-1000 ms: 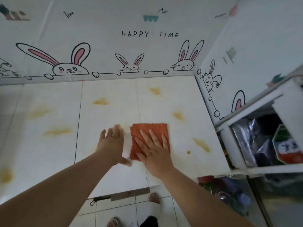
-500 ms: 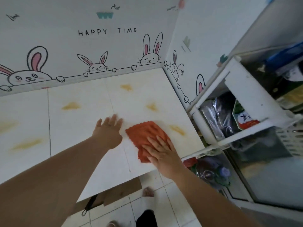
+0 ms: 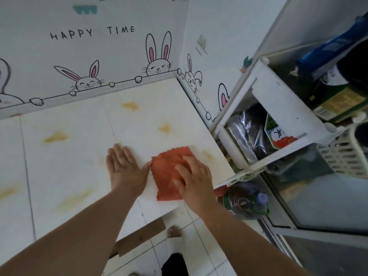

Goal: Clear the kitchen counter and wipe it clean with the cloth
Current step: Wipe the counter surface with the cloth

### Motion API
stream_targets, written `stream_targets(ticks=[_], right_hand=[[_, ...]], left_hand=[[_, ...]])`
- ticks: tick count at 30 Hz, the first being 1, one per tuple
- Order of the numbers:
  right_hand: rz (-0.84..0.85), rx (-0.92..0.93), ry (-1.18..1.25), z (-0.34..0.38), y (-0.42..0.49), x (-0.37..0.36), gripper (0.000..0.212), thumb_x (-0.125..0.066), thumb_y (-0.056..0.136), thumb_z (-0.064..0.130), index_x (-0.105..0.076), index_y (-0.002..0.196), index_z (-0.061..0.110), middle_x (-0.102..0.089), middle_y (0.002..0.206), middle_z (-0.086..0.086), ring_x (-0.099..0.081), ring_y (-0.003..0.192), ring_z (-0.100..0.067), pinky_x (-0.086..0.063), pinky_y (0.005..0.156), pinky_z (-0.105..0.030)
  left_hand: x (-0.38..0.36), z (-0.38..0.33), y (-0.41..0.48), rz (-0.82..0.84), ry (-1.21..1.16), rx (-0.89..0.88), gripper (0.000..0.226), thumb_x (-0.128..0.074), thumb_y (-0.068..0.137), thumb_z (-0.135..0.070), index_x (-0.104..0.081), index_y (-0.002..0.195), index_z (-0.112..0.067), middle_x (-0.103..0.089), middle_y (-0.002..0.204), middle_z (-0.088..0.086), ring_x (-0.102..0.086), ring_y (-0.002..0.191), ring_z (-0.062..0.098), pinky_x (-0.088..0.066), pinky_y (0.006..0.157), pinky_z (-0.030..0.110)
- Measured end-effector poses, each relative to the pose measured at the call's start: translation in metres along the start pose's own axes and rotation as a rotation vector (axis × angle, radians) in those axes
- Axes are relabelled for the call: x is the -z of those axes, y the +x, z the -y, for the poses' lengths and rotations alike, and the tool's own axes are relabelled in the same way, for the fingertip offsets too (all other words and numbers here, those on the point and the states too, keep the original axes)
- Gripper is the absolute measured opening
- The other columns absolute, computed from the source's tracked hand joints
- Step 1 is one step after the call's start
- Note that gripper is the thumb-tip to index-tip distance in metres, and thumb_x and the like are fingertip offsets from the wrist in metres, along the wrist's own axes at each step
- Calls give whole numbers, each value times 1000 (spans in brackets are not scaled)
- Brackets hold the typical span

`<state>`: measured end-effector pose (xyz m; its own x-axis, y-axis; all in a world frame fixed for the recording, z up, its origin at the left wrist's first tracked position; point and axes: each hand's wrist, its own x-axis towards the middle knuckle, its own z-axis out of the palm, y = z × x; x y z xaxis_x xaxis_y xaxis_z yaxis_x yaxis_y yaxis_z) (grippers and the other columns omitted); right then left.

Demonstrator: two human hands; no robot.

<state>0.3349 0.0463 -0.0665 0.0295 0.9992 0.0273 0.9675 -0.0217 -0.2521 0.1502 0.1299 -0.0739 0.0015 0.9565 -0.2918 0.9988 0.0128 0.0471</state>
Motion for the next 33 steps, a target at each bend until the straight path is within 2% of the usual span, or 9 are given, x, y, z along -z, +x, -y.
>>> stream_targets(ticks=[2,5,11,13,15,19,21,27,33], right_hand=[[90,65,-40,10,15,-12,51,-33,94,54,-34,141,35,-25,158,-1,-16,147,-28,-17,117,-52],[147,106,-110,6,16,-27,59,-22,95,60,-17,149,38,-10,161,4,-1,149,-23,-9,117,-52],[130,-352,-126,-46,69,-15,63,-1,88,68,0,148,46,8,161,8,14,147,-23,5,116,-54],[143,-389,-117,-37,82,-16,67,4,86,67,5,149,43,13,161,7,18,146,-25,8,115,-57],[150,-263,-137,-31,73,-17,68,1,88,67,1,150,41,11,161,6,16,147,-25,9,115,-56],[110,108,-147,-65,11,-12,59,-21,95,61,-22,149,38,-14,160,8,-7,148,-20,-19,114,-53],[134,70,-128,-83,1,-7,57,-22,95,62,-22,148,41,-14,160,8,-10,148,-19,-18,115,-53],[194,-254,-186,-52,82,-10,66,-10,92,67,3,150,39,18,160,-2,18,146,-27,21,112,-52],[151,-188,-128,-48,75,-19,71,-10,92,65,-3,153,29,13,161,-6,15,147,-24,9,119,-46]], left_hand=[[-8,1,1,-46,-51,5,94,2,81,-69,13,145,-2,17,155,21,17,143,34,9,117,45],[-13,5,2,-95,-90,-4,93,-4,83,-70,11,147,-5,16,156,17,17,144,30,6,118,43],[-15,6,1,-113,-89,-21,86,2,82,-71,16,147,-16,21,155,16,21,143,29,7,118,43],[-15,6,2,-109,-93,-18,85,0,83,-70,16,147,-17,21,155,16,21,143,29,7,118,43],[-16,6,1,-108,-84,-18,85,0,83,-70,16,147,-17,21,155,15,21,143,29,7,118,43],[-16,5,2,-114,-75,-10,85,1,83,-71,15,147,-17,20,155,15,20,143,29,5,118,43],[-16,5,2,-113,-68,-6,86,1,82,-71,14,147,-16,19,156,16,19,143,29,5,118,43],[-17,5,1,-127,-58,-5,86,-2,83,-70,10,148,-16,15,156,16,16,144,31,3,118,44],[-20,7,2,-142,-64,-20,86,-3,83,-71,9,148,-17,15,157,15,17,144,29,5,118,43]])
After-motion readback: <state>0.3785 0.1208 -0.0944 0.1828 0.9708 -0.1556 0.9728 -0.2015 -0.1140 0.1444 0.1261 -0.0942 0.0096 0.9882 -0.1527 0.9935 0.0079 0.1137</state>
